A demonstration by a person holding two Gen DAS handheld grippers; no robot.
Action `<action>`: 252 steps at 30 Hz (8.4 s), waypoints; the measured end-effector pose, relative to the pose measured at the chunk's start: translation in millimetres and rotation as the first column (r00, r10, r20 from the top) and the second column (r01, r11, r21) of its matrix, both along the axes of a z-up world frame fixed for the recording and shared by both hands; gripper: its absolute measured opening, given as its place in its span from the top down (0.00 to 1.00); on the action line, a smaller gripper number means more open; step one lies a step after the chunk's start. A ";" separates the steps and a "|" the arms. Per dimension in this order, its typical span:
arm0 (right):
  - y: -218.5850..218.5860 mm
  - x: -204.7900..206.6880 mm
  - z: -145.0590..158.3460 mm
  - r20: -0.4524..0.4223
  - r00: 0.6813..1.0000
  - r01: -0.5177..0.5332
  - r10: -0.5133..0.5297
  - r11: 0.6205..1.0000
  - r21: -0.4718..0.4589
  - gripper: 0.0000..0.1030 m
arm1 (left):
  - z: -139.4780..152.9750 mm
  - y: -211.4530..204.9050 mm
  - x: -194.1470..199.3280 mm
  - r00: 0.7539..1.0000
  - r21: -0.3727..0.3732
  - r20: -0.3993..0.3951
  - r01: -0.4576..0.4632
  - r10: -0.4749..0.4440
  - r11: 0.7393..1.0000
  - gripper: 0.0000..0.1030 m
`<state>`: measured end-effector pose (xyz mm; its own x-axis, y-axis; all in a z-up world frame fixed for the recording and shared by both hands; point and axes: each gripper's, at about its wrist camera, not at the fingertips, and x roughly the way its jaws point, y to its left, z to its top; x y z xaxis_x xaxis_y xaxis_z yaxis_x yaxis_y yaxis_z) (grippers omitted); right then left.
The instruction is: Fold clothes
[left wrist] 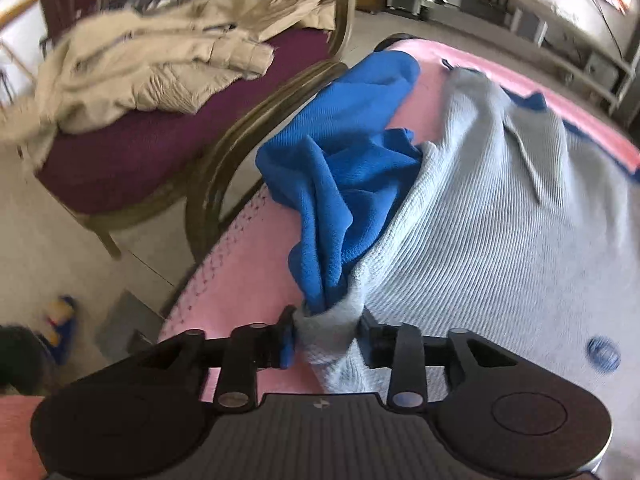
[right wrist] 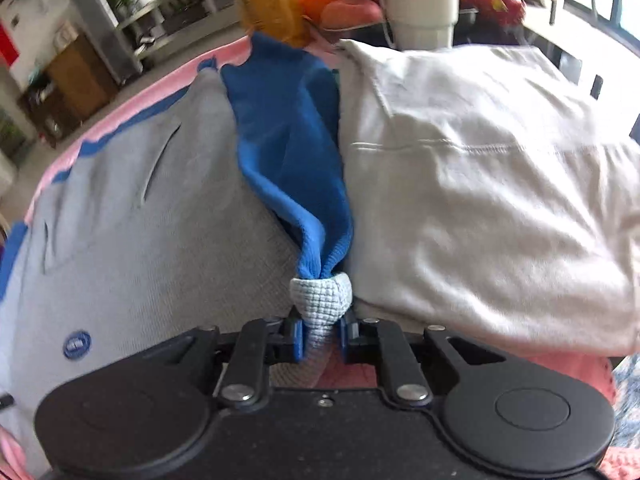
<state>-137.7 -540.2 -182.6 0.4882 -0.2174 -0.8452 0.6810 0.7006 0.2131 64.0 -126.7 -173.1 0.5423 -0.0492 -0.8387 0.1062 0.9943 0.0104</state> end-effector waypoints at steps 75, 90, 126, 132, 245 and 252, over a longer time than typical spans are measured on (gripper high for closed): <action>-99.6 287.2 -43.3 -0.086 0.987 -0.158 0.138 0.940 -0.303 0.82 | -9.7 -163.7 67.9 0.887 -0.039 -0.006 0.462 -0.462 0.886 0.42; -108.5 50.2 169.5 0.539 0.841 0.109 -0.052 0.991 -0.075 0.98 | 45.8 -130.2 9.1 0.870 -0.186 0.173 0.489 -0.462 0.852 0.48; -153.3 -101.8 157.3 0.620 0.739 0.080 -0.266 0.947 0.311 0.36 | 56.9 -70.1 -83.6 0.890 -0.177 0.075 0.457 -0.451 0.872 0.44; -49.8 -66.3 120.1 0.556 0.825 -0.106 -0.101 0.939 0.327 0.32 | 34.0 -18.7 -66.7 0.944 -0.203 0.006 0.324 -0.330 0.924 0.47; 111.6 78.4 88.9 0.598 0.798 -0.333 0.073 0.881 0.337 0.17 | 87.5 25.1 130.0 0.978 -0.208 0.044 0.206 -0.202 0.956 0.52; 115.7 64.5 98.2 0.609 0.788 -0.337 0.094 0.893 0.298 0.17 | 44.8 -10.1 146.5 0.999 -0.071 -0.013 0.044 -0.045 0.997 0.55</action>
<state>-73.2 -424.5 -84.5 0.8939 0.2232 -0.3889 0.1905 0.5961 0.7800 210.5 -136.8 -128.3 0.5259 -0.1320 -0.8402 0.1496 0.9868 -0.0614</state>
